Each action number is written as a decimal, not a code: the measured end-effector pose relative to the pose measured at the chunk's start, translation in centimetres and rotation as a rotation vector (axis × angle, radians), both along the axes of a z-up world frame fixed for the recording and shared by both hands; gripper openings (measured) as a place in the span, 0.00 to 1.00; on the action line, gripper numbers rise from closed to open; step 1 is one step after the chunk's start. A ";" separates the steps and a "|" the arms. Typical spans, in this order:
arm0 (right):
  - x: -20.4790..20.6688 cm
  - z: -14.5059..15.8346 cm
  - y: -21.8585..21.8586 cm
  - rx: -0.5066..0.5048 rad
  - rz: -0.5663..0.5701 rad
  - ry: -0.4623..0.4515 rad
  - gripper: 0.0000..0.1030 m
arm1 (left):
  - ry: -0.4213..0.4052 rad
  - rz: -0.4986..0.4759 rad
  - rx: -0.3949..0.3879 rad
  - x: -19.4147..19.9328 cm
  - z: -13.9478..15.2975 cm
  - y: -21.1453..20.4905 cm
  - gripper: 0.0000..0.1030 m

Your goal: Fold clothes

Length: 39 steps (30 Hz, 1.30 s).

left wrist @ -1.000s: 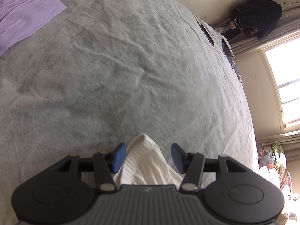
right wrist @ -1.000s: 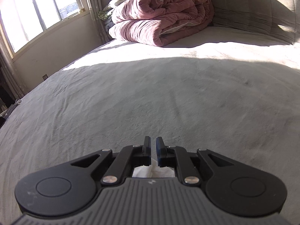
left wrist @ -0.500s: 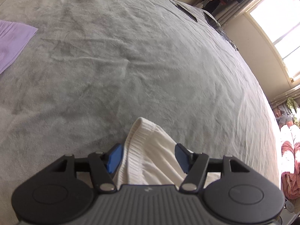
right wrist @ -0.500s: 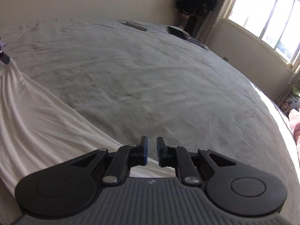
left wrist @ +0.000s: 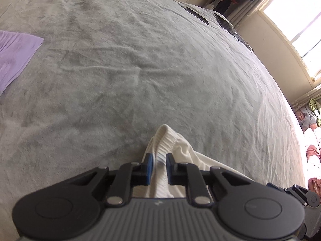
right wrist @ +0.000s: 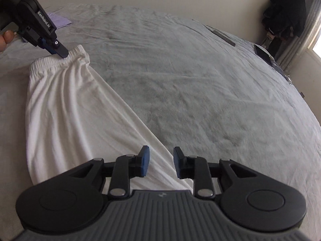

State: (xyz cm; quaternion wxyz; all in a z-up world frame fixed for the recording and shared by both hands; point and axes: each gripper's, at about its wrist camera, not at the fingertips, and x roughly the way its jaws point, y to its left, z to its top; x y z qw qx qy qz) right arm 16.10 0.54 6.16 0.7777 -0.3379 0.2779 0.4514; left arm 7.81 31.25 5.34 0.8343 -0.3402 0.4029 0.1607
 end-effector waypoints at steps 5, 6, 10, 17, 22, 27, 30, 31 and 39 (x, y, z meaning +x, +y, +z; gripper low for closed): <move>0.8 -0.8 1.3 -0.068 0.023 0.051 0.27 | 0.004 -0.007 -0.008 0.0 -0.3 0.0 0.14; 1.0 -1.2 1.4 -0.086 0.028 0.061 0.27 | 0.005 -0.009 -0.012 0.0 -0.3 -0.1 0.13; 0.7 -0.8 1.1 -0.062 0.033 0.058 0.00 | 0.007 -0.016 -0.009 -0.1 -0.3 -0.2 0.11; 0.1 0.8 0.6 0.007 0.012 -0.021 0.00 | 0.007 -0.006 -0.027 -0.8 -0.3 -0.2 0.07; 0.7 0.6 1.2 0.024 -0.029 -0.057 0.00 | 0.005 0.008 -0.030 -0.9 -0.2 -0.1 0.06; 1.3 -1.0 2.0 0.005 -0.070 -0.066 0.00 | -0.009 0.036 -0.056 -1.1 -0.3 0.4 0.05; 1.2 -2.0 1.9 -0.013 -0.090 -0.074 0.00 | -0.007 0.048 -0.070 -1.2 -0.6 0.6 0.05; 1.1 -2.1 1.9 -0.010 -0.096 -0.079 0.00 | -0.003 0.050 -0.071 -1.3 -0.6 0.6 0.05; -0.5 -1.4 2.1 0.037 -0.161 -0.136 0.07 | -0.006 0.074 -0.157 -1.9 -1.1 1.5 0.06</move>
